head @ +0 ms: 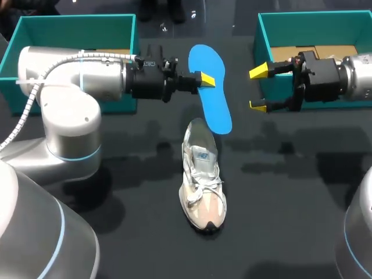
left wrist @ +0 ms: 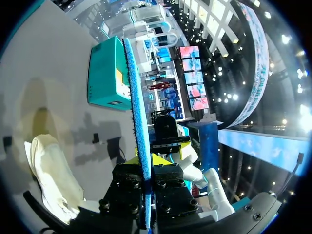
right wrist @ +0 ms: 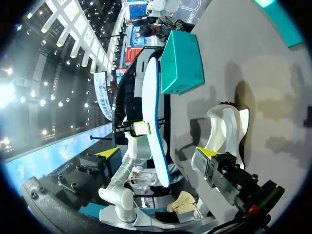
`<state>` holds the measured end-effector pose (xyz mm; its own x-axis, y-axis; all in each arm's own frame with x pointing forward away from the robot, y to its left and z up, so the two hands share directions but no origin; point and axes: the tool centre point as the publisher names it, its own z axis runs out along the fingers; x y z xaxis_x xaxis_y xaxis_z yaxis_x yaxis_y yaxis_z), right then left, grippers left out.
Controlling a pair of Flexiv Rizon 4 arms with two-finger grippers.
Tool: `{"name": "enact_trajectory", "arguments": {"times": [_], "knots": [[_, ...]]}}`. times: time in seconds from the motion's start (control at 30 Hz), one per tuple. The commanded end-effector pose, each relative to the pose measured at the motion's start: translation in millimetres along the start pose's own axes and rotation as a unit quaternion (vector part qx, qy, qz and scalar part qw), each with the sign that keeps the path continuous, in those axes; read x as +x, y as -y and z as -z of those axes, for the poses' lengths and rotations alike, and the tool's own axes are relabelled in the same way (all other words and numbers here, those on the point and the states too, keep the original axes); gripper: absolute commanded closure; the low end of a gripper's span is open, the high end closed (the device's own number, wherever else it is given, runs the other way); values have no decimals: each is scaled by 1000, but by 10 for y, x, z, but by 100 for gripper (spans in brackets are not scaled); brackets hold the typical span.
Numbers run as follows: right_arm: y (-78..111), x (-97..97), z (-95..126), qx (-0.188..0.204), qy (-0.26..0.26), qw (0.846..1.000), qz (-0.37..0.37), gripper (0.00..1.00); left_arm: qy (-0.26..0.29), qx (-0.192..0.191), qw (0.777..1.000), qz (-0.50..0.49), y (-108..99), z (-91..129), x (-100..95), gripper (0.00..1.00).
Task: Take the shoe out of the shoebox, open the shoe tongue, remove and reinsert the insole, then place the shoe into the shoebox
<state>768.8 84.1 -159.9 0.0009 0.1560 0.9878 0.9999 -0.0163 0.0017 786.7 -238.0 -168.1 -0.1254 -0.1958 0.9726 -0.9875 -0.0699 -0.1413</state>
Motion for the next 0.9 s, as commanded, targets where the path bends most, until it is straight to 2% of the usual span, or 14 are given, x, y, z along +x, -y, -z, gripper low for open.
{"name": "enact_trajectory", "arguments": {"times": [0.03,0.47,0.9], "knots": [[70,198,65,-4,70,998,0,0,0,0,1000,2,3,-36,-7,100],[38,488,-44,-5,205,979,-10,0,0,0,1000,2,3,-36,-7,100],[-4,796,-212,-3,328,944,-41,0,0,0,1000,2,3,-36,-7,100]]}}
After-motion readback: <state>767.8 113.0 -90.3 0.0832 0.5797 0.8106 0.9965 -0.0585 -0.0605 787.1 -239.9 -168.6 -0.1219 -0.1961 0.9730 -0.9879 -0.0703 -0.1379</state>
